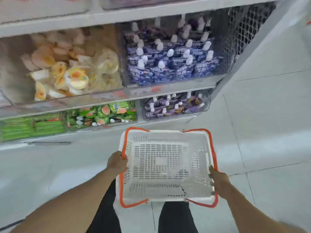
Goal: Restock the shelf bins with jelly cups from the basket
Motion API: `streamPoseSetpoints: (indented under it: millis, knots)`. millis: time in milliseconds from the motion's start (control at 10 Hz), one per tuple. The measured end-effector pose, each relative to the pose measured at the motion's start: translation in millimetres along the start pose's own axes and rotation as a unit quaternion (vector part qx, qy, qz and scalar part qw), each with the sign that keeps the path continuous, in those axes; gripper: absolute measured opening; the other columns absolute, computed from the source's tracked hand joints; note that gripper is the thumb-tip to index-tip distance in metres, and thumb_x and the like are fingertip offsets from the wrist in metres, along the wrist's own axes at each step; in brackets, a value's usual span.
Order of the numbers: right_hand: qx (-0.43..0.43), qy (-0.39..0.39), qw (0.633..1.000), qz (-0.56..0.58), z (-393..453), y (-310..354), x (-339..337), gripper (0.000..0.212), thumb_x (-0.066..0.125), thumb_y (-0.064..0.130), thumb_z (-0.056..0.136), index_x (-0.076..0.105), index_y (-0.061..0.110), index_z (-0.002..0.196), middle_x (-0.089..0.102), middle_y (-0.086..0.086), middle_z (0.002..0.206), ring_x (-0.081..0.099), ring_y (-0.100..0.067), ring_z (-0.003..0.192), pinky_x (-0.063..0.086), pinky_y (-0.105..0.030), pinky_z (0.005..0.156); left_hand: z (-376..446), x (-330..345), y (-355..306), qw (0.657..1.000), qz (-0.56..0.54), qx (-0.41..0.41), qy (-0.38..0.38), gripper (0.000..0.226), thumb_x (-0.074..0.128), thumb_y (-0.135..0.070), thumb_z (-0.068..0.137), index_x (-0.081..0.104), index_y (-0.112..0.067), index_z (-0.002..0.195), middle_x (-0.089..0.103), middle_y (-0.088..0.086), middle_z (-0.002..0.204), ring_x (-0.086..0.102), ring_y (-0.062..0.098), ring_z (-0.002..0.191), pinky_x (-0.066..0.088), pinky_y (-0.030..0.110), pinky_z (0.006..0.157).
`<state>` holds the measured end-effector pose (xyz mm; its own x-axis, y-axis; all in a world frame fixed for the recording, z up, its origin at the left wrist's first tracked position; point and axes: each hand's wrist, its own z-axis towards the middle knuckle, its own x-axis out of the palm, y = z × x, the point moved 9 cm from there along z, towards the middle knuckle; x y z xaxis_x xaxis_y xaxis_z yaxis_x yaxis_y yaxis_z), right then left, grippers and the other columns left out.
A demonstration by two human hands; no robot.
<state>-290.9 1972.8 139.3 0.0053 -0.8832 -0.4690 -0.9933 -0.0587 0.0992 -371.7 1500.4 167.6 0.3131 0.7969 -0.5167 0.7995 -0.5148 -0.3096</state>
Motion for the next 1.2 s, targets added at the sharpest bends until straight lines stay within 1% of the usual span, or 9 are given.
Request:
streamPoseSetpoints:
  millis: [200, 400, 600, 700, 800, 900, 1000, 1100, 1200]
  knots:
    - [-0.024, 0.025, 0.999, -0.016, 106, 30, 1, 0.044, 0.053, 0.046, 0.098, 0.066, 0.004, 0.093, 0.059, -0.008, 0.082, 0.054, -0.028, 0.073, 0.052, -0.042, 0.070, 70, 119, 3, 0.982, 0.191, -0.009, 0.006, 0.021, 0.041, -0.012, 0.101, 0.055, -0.003, 0.113, 0.059, 0.015, 0.118, 0.063, 0.028, 0.096, 0.049, 0.028, 0.068]
    - [-0.121, -0.019, 0.992, -0.039, 201, 81, 15, 0.038, 0.053, 0.037, 0.098, 0.069, 0.006, 0.083, 0.057, -0.005, 0.063, 0.050, -0.023, 0.054, 0.040, -0.029, 0.054, 138, 181, 5, 0.995, 0.101, -0.016, -0.010, 0.018, 0.046, 0.001, 0.096, 0.039, -0.009, 0.108, 0.055, 0.010, 0.101, 0.056, 0.020, 0.071, 0.040, 0.024, 0.047]
    - [-0.149, -0.078, 0.984, -0.060, 257, 91, -1, 0.040, 0.066, 0.044, 0.088, 0.067, 0.009, 0.069, 0.065, -0.010, 0.066, 0.064, -0.036, 0.069, 0.058, -0.046, 0.076, 181, 188, 45, 0.996, -0.042, -0.071, -0.024, 0.028, 0.043, 0.004, 0.090, 0.040, -0.016, 0.109, 0.052, 0.017, 0.097, 0.055, 0.029, 0.070, 0.047, 0.039, 0.062]
    - [-0.175, -0.080, 0.977, -0.092, 272, 88, -12, 0.033, 0.072, 0.043, 0.084, 0.072, 0.010, 0.082, 0.070, -0.009, 0.076, 0.067, -0.035, 0.080, 0.057, -0.046, 0.084, 188, 187, 63, 0.994, -0.049, -0.093, -0.023, 0.036, 0.054, -0.003, 0.093, 0.043, -0.010, 0.127, 0.059, 0.018, 0.100, 0.059, 0.030, 0.078, 0.052, 0.041, 0.073]
    - [-0.187, -0.112, 0.969, -0.115, 280, 83, -22, 0.045, 0.070, 0.041, 0.087, 0.066, 0.013, 0.121, 0.071, -0.008, 0.113, 0.064, -0.033, 0.107, 0.050, -0.044, 0.098, 183, 191, 69, 0.993, 0.007, -0.119, 0.008, 0.076, 0.065, -0.017, 0.092, 0.020, -0.003, 0.152, 0.055, 0.019, 0.124, 0.056, 0.033, 0.107, 0.043, 0.032, 0.080]
    - [-0.167, -0.123, 0.968, -0.140, 280, 73, -20, 0.047, 0.067, 0.029, 0.089, 0.058, 0.012, 0.131, 0.066, -0.011, 0.126, 0.059, -0.034, 0.118, 0.045, -0.041, 0.099, 177, 185, 63, 0.992, 0.025, -0.126, -0.003, 0.042, 0.064, -0.023, 0.086, 0.057, -0.006, 0.123, 0.060, 0.017, 0.113, 0.060, 0.033, 0.099, 0.037, 0.029, 0.075]
    - [-0.122, -0.027, 0.983, -0.135, 263, 57, 0, 0.031, 0.066, 0.027, 0.081, 0.071, 0.008, 0.105, 0.071, -0.010, 0.090, 0.063, -0.029, 0.082, 0.047, -0.034, 0.073, 163, 190, 48, 0.991, -0.034, -0.126, 0.033, 0.010, 0.053, -0.009, 0.083, 0.054, -0.008, 0.072, 0.056, 0.012, 0.071, 0.048, 0.024, 0.056, 0.032, 0.025, 0.052]
    - [-0.093, 0.078, 0.988, -0.097, 219, 49, 19, 0.009, 0.063, 0.011, 0.085, 0.068, 0.003, 0.083, 0.063, -0.010, 0.072, 0.057, -0.022, 0.064, 0.035, -0.026, 0.056, 127, 192, 23, 0.985, -0.072, -0.135, 0.079, 0.009, 0.045, -0.002, 0.091, 0.054, -0.004, 0.088, 0.057, 0.015, 0.080, 0.051, 0.024, 0.059, 0.033, 0.023, 0.049]
    - [-0.108, 0.132, 0.983, -0.070, 158, 54, 29, 0.010, 0.058, 0.002, 0.089, 0.062, 0.007, 0.083, 0.059, -0.010, 0.074, 0.056, -0.023, 0.065, 0.036, -0.024, 0.054, 80, 177, -19, 0.989, -0.080, -0.090, 0.081, 0.014, 0.043, -0.005, 0.093, 0.057, -0.001, 0.095, 0.061, 0.016, 0.085, 0.056, 0.025, 0.062, 0.039, 0.025, 0.053]
